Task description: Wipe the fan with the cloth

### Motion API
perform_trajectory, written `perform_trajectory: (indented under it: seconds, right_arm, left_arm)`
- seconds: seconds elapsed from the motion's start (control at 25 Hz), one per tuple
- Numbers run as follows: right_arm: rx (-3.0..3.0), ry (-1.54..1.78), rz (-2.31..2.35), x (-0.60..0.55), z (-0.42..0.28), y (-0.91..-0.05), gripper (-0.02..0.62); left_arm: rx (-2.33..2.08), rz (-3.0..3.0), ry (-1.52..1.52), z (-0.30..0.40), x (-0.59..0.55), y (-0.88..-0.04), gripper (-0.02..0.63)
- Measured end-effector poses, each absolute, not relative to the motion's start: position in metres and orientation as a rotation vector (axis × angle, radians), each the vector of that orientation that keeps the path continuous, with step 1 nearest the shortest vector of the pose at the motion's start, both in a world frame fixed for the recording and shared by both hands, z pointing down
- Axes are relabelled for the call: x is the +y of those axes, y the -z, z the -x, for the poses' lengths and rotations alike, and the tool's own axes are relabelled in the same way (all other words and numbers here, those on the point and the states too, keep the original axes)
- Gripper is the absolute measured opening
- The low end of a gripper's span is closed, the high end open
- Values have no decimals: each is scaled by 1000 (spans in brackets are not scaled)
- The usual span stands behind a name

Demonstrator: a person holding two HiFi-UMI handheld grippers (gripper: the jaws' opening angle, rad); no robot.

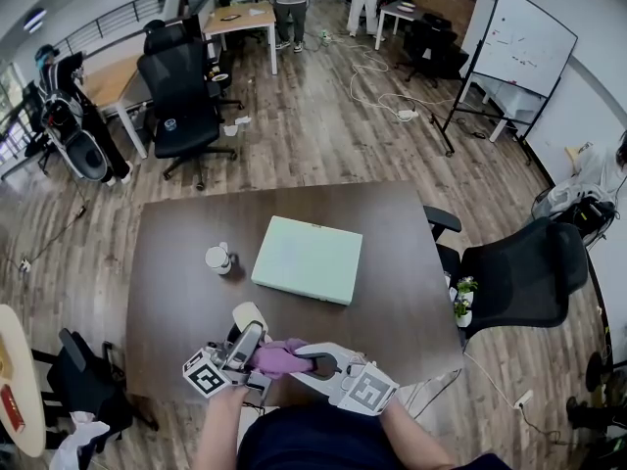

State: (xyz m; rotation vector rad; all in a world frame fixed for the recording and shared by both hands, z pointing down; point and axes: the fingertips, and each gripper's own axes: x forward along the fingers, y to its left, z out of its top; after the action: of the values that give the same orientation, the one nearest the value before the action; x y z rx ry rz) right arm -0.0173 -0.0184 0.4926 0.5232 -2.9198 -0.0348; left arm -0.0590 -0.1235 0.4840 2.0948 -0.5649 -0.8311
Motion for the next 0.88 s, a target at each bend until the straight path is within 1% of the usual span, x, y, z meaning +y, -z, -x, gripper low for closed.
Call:
perform_trajectory:
  seconds: [0.16, 0.52, 0.88]
  right_arm:
    - [-2942, 7, -542, -22, 13, -493, 80]
    - [-2916, -84, -576, -27, 5, -510, 80]
    - [-2828, -142, -559, -25, 11, -537, 80]
  left_arm:
    - [-508, -2094, 861, 53, -119, -479, 380]
    - [-434, -2085, 946, 67, -116, -463, 380]
    - [-367, -2080, 1015, 71, -111, -455, 380]
